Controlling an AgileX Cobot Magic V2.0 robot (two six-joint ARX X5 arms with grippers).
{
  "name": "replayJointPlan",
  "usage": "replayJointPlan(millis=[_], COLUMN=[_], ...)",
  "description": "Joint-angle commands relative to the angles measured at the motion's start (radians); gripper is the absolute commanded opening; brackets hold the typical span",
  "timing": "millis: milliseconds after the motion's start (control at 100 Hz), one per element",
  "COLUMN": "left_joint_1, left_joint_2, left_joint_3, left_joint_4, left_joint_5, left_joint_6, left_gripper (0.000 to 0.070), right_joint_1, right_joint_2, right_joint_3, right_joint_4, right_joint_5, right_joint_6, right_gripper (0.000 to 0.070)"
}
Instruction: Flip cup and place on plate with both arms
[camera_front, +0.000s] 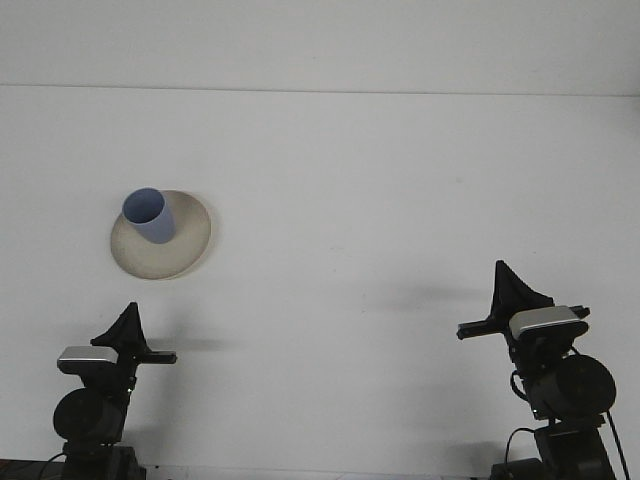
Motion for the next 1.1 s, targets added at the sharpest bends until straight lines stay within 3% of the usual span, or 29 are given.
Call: replayJointPlan(millis=[0, 230, 440, 680, 1090], left_joint_1=[0.001, 0.001, 0.001, 0.001, 0.001], left_joint_2=[0.0, 0.0, 0.0, 0.0, -0.003], left_joint_3=[-0.02, -0.02, -0.02, -0.02, -0.02], left_joint_4=[0.012, 0.012, 0.012, 0.012, 0.016], left_joint_5=[-0.006, -0.006, -0.006, -0.006, -0.006], left_joint_6=[-0.002, -0.002, -0.002, -0.002, -0.002], left_gripper=[0.0015, 0.0015, 0.0015, 0.0015, 0.0015], right_joint_1=[0.002, -0.019, -0.057, -0.095, -0.105], right_joint_2=[0.004, -0.064, -0.27, -0.494, -0.487], right_joint_3=[-0.001, -0.08, -0.304, -0.451, -0.469], right_joint_4=[0.013, 0.006, -0.006, -0.065, -0.092], right_joint_5=[0.001, -0.022, -0.022, -0.016, 0.027], right_joint_6=[0.002, -0.211, -0.285, -0.294, -0.315], right_gripper=[0.0, 0.0, 0.0, 0.0, 0.0])
